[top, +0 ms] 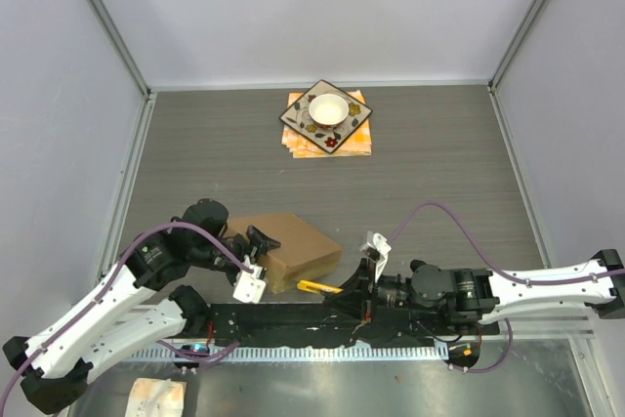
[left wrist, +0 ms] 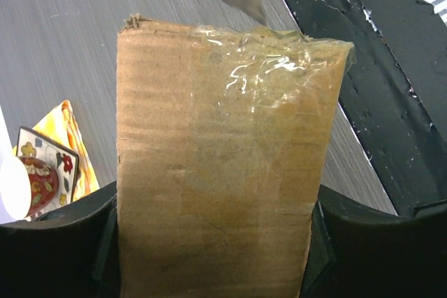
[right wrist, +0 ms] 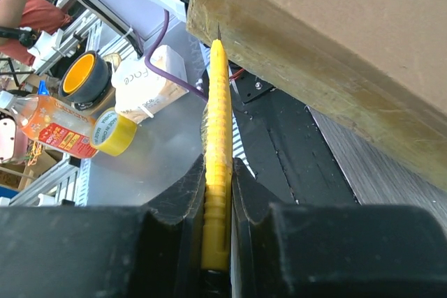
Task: Unpack the express box
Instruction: Cut the express box at the center of the board.
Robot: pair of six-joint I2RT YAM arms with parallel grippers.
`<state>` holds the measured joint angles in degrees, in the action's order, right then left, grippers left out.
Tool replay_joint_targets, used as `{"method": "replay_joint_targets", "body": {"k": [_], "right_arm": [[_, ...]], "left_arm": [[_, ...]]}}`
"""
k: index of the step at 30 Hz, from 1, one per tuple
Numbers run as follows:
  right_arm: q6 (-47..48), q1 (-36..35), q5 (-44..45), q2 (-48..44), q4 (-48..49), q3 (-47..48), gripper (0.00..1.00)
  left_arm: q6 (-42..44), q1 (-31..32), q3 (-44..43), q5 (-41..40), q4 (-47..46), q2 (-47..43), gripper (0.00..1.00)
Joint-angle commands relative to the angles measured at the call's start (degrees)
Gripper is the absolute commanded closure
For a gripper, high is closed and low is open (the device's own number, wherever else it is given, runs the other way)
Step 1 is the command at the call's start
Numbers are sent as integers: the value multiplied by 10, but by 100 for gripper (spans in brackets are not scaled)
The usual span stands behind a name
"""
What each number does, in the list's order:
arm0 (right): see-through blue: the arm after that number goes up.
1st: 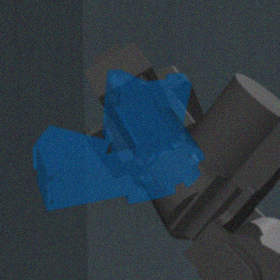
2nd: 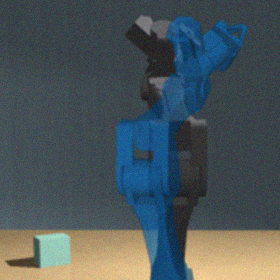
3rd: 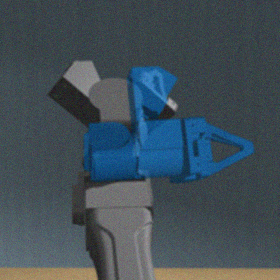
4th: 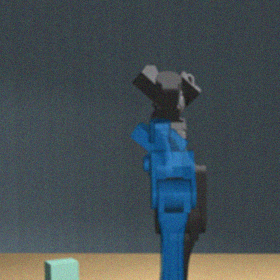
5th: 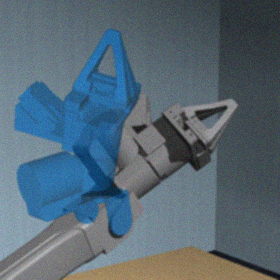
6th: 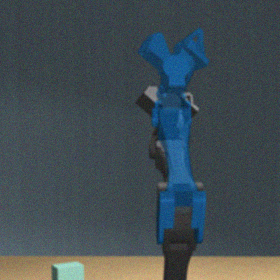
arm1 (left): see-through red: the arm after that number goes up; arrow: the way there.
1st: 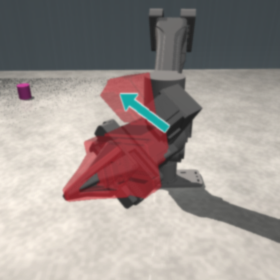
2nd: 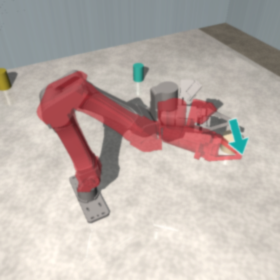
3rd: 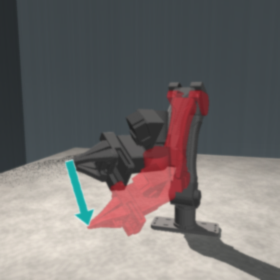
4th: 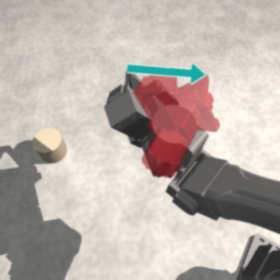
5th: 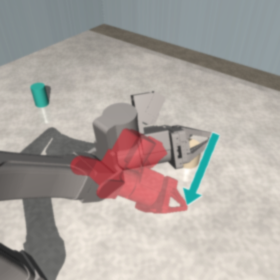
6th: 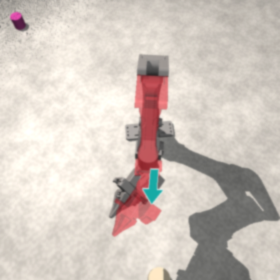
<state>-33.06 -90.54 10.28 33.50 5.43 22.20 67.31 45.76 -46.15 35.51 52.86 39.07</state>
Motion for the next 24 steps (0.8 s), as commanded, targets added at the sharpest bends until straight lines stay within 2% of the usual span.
{"method": "replay_joint_targets", "body": {"k": [1,8,24], "right_arm": [[10,0,-5,21,105,9,99],[12,0,0,4,110,7,99],[10,1,33,-7,85,3,99]], "left_arm": [[-44,3,11,5,-11,8,89],[-45,13,24,-35,-14,4,89],[-48,21,23,-36,-11,-7,88]]}}
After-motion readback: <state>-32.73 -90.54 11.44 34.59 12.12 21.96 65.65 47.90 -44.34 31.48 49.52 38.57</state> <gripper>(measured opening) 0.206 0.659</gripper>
